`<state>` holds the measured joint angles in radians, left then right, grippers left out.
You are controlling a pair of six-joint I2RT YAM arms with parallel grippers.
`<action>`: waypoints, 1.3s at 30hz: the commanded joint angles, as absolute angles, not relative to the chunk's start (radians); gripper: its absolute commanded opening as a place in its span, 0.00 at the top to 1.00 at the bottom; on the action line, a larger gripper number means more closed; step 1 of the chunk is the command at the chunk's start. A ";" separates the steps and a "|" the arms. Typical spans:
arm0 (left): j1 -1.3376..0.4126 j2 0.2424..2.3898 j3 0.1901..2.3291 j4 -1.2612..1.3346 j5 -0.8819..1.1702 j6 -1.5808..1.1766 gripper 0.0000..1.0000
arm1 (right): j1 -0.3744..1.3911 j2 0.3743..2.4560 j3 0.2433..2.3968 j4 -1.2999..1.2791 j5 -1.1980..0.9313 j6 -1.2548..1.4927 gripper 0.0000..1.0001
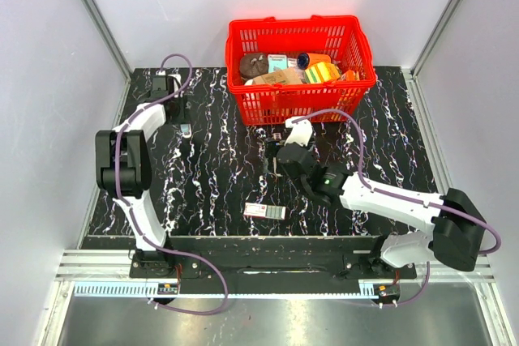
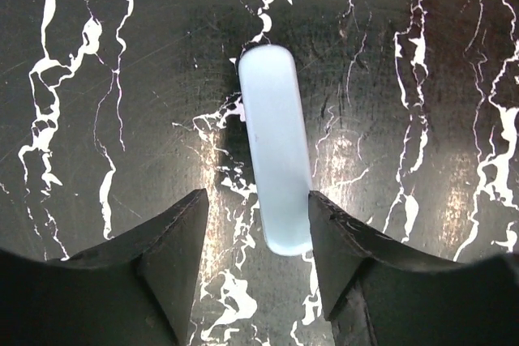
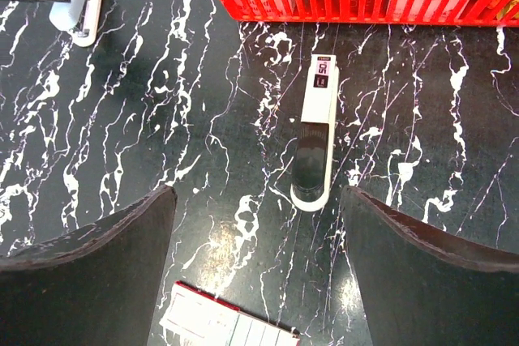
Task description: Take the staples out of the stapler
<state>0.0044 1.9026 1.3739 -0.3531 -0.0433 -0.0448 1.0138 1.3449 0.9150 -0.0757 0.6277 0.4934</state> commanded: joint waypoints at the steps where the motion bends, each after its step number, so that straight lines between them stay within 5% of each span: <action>1: -0.015 1.942 1.469 -0.356 -0.103 -0.077 0.43 | 1.020 1.296 0.939 -0.087 0.669 0.492 0.12; 18: -0.028 2.014 1.488 -0.359 -0.153 -0.060 0.41 | 1.020 1.273 0.970 -0.118 0.655 0.463 0.16; 26: -0.029 1.967 1.418 -0.345 -0.152 -0.063 0.75 | 1.020 1.232 0.950 -0.132 0.670 0.472 0.21; 39: -0.156 1.626 1.109 -0.478 -0.170 -0.093 0.88 | 1.026 1.197 0.940 -0.262 0.744 0.578 0.30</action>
